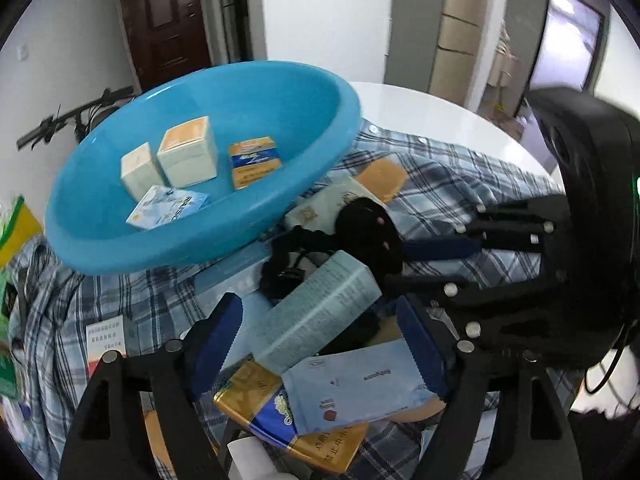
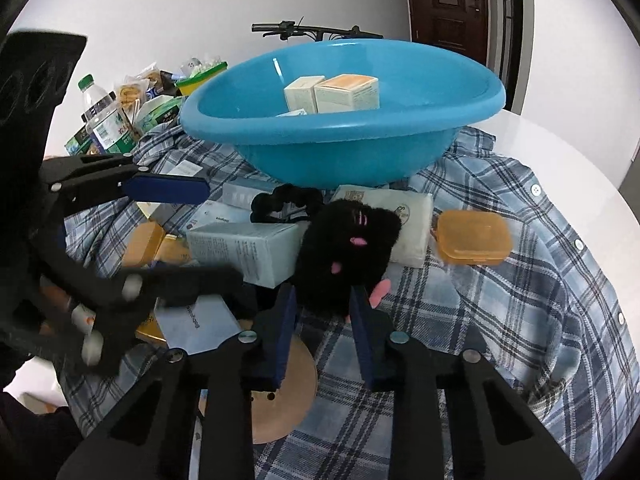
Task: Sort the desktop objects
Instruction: 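Grasp the white-green medicine box with the left tool while the right tool grasps the black plush toy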
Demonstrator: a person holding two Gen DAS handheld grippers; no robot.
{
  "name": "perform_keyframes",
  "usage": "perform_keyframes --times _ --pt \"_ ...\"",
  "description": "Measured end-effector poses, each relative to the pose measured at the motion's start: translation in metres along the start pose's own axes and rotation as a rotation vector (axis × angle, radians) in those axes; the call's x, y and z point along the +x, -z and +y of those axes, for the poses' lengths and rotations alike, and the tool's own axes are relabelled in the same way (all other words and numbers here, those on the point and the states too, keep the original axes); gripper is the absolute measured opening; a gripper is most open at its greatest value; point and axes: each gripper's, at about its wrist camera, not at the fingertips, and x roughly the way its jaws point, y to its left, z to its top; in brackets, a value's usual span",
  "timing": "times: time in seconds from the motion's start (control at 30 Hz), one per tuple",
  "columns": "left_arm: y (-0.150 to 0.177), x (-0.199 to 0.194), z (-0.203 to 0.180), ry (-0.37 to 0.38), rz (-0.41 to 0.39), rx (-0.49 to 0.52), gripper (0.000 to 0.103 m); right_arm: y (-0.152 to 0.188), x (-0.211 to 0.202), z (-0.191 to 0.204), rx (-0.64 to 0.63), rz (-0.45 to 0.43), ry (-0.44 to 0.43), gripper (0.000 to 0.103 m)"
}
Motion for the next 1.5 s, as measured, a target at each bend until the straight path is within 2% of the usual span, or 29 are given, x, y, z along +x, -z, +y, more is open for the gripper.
perform_keyframes --times 0.3,0.4,0.5,0.63,0.8,0.93,1.1,1.17,1.2,1.23,1.33,1.5 --pt "-0.009 0.021 -0.003 -0.015 0.06 0.027 0.08 -0.003 -0.004 -0.017 0.052 -0.002 0.001 0.027" --pt "-0.009 0.028 -0.004 -0.021 0.088 0.037 0.062 -0.002 -0.005 -0.021 0.063 -0.001 0.004 0.027" --pt "-0.009 0.028 -0.002 -0.013 0.083 0.019 0.059 -0.002 -0.004 -0.025 0.074 -0.001 0.004 0.027" --pt "-0.009 0.017 0.01 -0.004 0.048 -0.048 0.044 -0.002 -0.005 -0.024 0.074 -0.005 0.006 0.027" --pt "-0.008 -0.004 0.027 -0.019 -0.001 -0.107 0.038 -0.003 -0.004 -0.022 0.069 -0.005 0.009 0.027" --pt "-0.002 -0.009 0.041 -0.061 0.007 -0.12 0.038 -0.004 -0.004 -0.02 0.068 -0.006 0.008 0.027" --pt "0.004 0.0 0.041 -0.017 0.034 -0.124 0.039 -0.006 -0.003 -0.014 0.061 -0.011 0.004 0.027" --pt "0.001 0.002 0.036 -0.034 0.029 -0.116 0.055 -0.006 -0.004 -0.013 0.061 -0.012 0.005 0.027" --pt "0.0 0.003 0.034 -0.037 0.021 -0.117 0.07 -0.006 -0.004 -0.014 0.062 -0.011 0.006 0.027" --pt "-0.002 0.004 0.033 -0.029 0.014 -0.121 0.074 -0.006 -0.004 -0.014 0.063 -0.01 0.007 0.027" --pt "-0.007 0.006 0.029 -0.018 0.015 -0.118 0.076 -0.005 -0.006 -0.019 0.073 -0.012 0.014 0.027" --pt "-0.011 0.017 0.021 -0.076 0.044 -0.078 0.079 -0.004 -0.007 -0.028 0.096 -0.013 0.01 0.027"
